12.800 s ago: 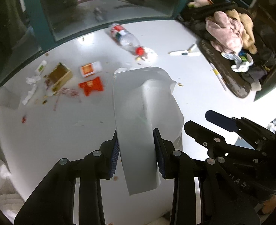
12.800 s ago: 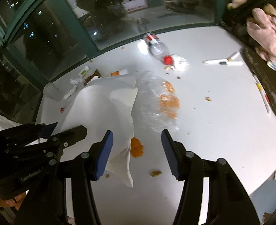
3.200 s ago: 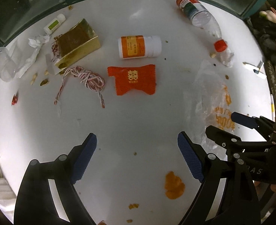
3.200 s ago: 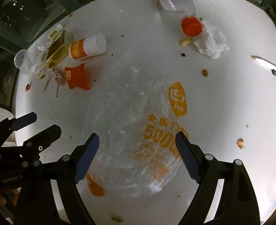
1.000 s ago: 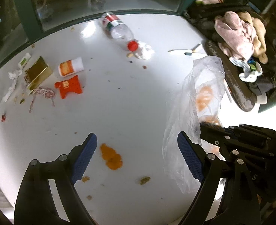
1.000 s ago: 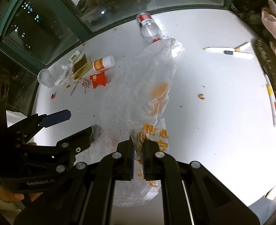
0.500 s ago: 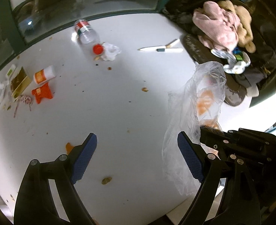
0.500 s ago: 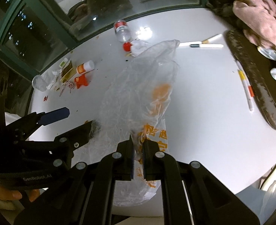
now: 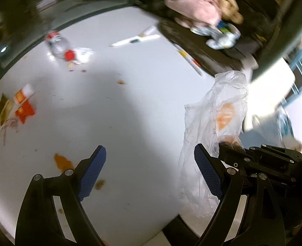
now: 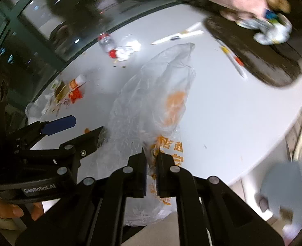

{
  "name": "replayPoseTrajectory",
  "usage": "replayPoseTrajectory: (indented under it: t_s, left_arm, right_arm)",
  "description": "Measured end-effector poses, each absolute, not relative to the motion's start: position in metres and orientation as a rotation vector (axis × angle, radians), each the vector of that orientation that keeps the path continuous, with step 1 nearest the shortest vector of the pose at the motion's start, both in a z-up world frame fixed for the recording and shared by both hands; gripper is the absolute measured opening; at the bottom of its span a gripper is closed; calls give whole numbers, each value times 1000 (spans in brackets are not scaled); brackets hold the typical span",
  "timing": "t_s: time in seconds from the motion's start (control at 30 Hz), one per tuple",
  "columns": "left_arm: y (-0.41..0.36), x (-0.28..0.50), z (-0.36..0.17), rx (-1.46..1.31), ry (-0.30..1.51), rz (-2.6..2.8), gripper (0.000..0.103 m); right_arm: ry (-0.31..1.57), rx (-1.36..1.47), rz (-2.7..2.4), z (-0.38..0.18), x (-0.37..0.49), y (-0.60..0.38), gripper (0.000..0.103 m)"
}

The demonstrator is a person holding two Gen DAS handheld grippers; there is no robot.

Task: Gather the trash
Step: 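Carry the plastic bag in the right gripper over the trash bin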

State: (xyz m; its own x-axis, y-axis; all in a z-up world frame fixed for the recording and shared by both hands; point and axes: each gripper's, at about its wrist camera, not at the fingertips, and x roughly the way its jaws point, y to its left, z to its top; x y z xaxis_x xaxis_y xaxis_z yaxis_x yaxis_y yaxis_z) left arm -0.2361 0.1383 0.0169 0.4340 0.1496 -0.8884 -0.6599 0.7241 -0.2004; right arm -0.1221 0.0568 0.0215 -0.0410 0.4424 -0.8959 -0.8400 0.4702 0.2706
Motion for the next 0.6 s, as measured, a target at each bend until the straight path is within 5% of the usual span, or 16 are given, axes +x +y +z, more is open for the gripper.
replayPoseTrajectory:
  t_s: [0.6]
  left_arm:
    - [15, -159, 19, -388, 1073, 211, 85]
  right_arm:
    - [1189, -202, 758, 30, -104, -93, 8]
